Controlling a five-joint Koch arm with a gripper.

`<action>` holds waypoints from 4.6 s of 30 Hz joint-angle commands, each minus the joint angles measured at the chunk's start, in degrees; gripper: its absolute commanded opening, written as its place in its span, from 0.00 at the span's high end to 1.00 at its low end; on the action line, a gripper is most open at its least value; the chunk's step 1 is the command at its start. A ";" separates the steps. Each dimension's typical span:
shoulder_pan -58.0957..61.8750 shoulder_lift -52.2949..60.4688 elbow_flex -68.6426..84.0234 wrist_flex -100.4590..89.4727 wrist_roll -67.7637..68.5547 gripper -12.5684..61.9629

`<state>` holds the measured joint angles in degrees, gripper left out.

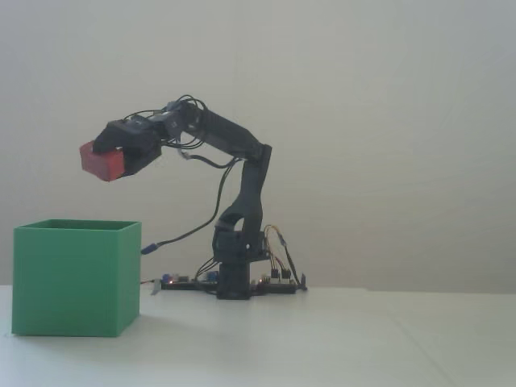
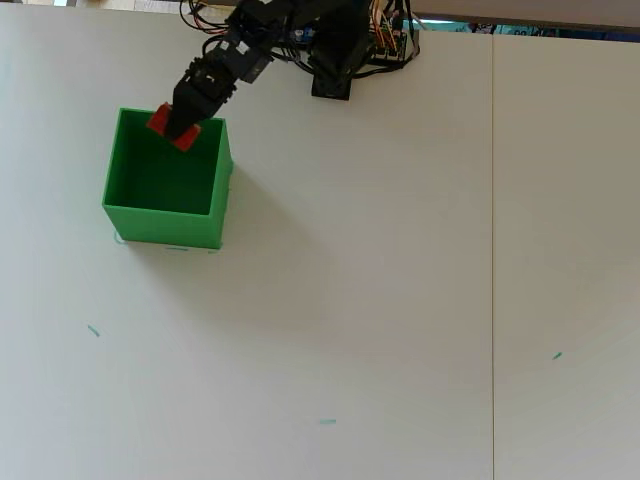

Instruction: Grasp a red block and put it in the green bin.

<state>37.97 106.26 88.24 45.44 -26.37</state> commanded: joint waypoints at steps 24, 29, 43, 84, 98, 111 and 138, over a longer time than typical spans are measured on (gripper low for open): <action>0.97 -5.10 -8.96 -4.48 0.62 0.55; 1.49 -5.10 -8.96 -4.39 0.62 0.55; 1.76 -5.10 -8.96 -3.25 0.62 0.38; -21.88 21.18 45.18 -4.75 21.09 0.38; -27.33 27.16 82.71 -35.42 23.03 0.38; -38.41 27.16 91.93 -39.02 23.29 0.38; -41.92 26.81 91.93 -39.02 23.12 0.38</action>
<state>-3.87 128.23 175.17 5.27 -2.99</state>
